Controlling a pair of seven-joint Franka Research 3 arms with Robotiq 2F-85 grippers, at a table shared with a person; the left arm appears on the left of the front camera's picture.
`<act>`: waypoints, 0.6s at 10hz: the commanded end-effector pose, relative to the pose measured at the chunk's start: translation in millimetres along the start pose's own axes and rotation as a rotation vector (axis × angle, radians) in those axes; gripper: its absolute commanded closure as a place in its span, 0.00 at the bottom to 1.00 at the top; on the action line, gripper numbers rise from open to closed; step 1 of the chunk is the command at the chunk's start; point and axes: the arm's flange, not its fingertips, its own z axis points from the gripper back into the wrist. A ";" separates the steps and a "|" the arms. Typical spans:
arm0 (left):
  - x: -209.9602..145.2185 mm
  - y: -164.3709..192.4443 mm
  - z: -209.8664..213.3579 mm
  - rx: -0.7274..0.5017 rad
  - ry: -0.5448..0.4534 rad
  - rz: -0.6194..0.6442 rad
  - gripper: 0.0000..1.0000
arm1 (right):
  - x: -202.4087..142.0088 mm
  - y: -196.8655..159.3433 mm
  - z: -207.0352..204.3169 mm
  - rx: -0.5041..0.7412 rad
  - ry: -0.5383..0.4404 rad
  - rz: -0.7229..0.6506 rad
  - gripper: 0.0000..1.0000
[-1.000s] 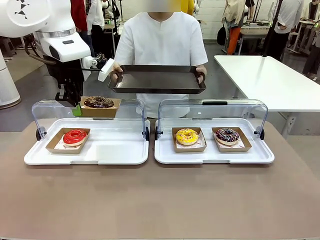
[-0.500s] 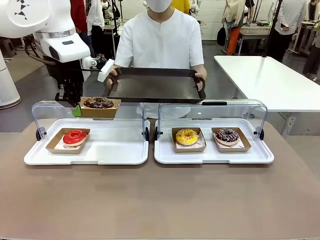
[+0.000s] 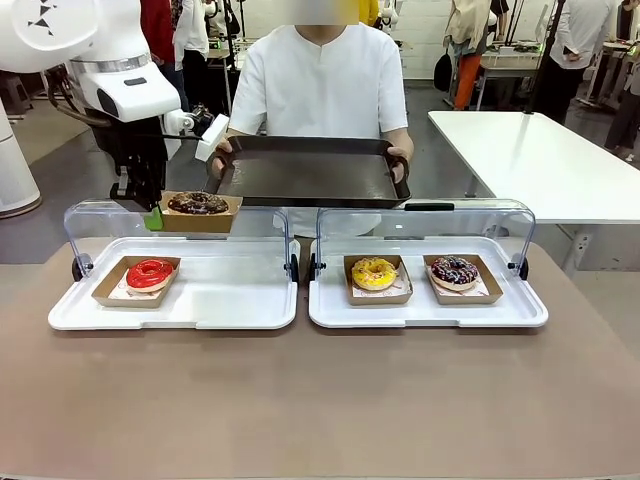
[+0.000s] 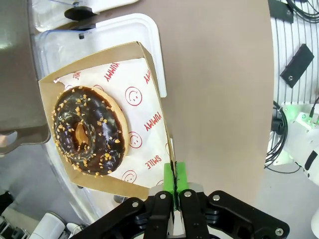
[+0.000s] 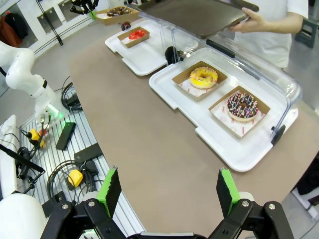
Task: Provide the desired donut to the person.
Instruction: Place the picked Paper togo box onto the Handle tray extended by the person.
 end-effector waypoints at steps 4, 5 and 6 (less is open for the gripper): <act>20.8 67.7 59.2 0.044 -0.034 0.004 0.99 | 2.3 -1.1 -0.1 0.012 -0.030 0.011 0.00; 26.5 87.1 64.6 0.042 -0.030 -0.014 0.99 | 2.3 -1.1 -0.1 0.012 -0.030 0.011 0.00; 34.1 103.5 64.6 0.041 -0.049 -0.018 0.99 | 2.3 -1.1 -0.1 0.012 -0.030 0.011 0.00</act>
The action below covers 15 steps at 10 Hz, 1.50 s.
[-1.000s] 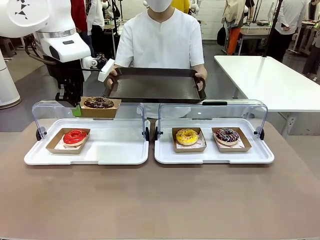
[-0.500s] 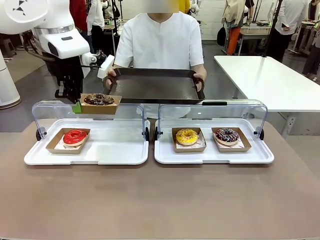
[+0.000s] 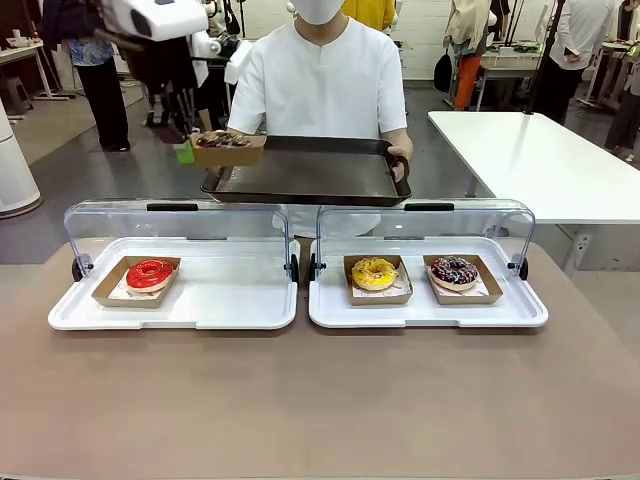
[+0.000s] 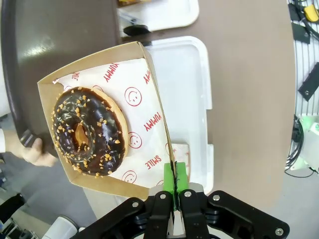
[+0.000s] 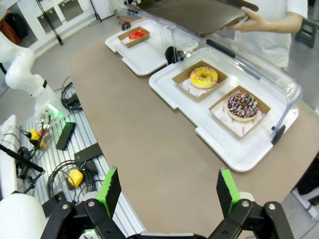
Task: Provide the desired donut to the person.
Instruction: Place the picked Paper togo box onto the Handle tray extended by the person.
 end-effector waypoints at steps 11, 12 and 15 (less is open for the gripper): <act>3.1 155.4 -83.8 -0.069 0.008 -0.067 0.99 | 2.2 -1.1 -0.3 0.012 -0.030 0.011 0.00; 1.7 154.8 -89.9 -0.074 0.009 -0.057 0.99 | 2.2 -1.1 -0.3 0.012 -0.030 0.011 0.00; 3.3 155.8 -91.1 -0.084 0.001 -0.088 0.39 | 2.2 -1.1 -0.3 0.012 -0.030 0.011 0.00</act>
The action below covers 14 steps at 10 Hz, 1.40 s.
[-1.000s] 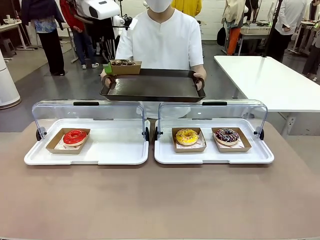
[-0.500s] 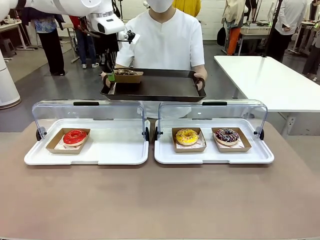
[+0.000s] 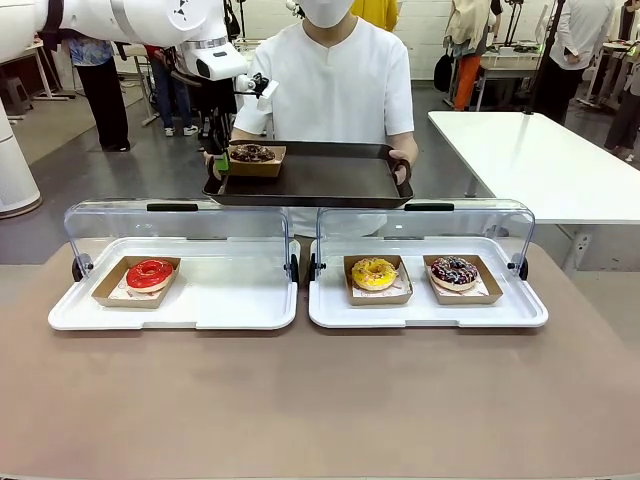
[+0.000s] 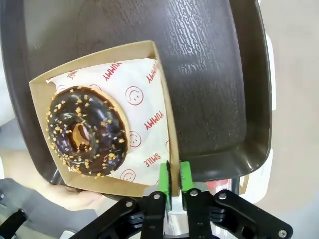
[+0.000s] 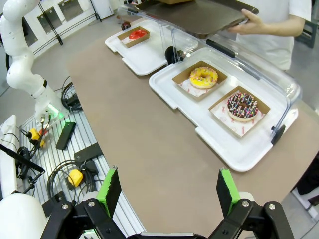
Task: Provide the desired donut to the person.
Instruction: Place the picked Paper togo box onto the Handle tray extended by the person.
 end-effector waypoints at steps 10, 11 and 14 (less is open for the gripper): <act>0.8 -1.5 18.2 -0.034 -0.036 -0.044 0.00 | 2.0 -1.2 -0.5 0.012 -0.031 0.011 0.00; 0.7 -1.7 18.0 -0.041 -0.032 -0.047 0.00 | 2.0 -1.2 -0.5 0.012 -0.031 0.011 0.00; -7.6 -39.0 23.0 -0.047 -0.028 -0.101 0.00 | 2.0 -1.2 -0.5 0.012 -0.031 0.011 0.00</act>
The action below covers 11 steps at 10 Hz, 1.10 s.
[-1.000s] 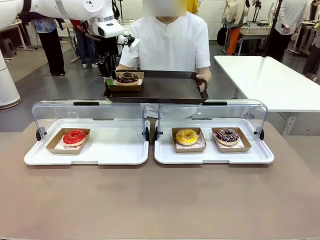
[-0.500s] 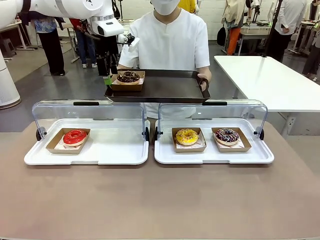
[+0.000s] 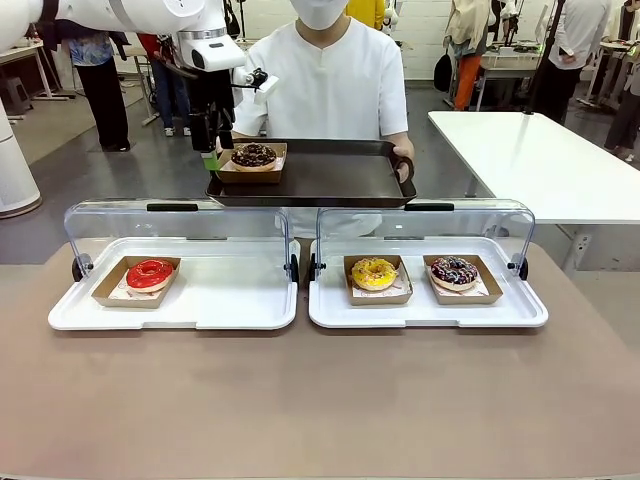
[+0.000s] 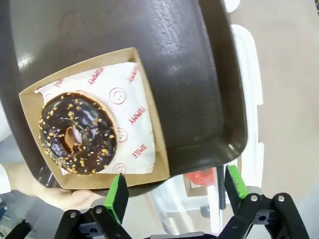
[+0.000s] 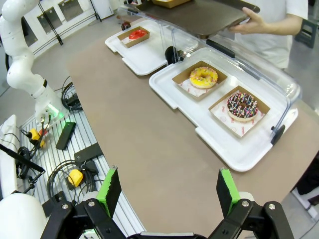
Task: Provide the desired donut to the person.
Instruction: Place the picked Paper togo box onto the Handle tray extended by the person.
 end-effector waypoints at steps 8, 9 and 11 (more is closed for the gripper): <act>-85.0 -190.5 -2.0 0.134 -0.131 0.008 0.00 | 2.0 -1.1 -0.5 0.012 -0.031 0.011 0.00; -89.1 -191.1 -3.5 0.132 -0.137 0.019 0.00 | 2.0 -1.1 -0.5 0.012 -0.031 0.011 0.00; -91.0 -184.8 -0.1 0.112 -0.096 0.034 0.00 | 2.0 -1.1 -0.5 0.012 -0.031 0.011 0.00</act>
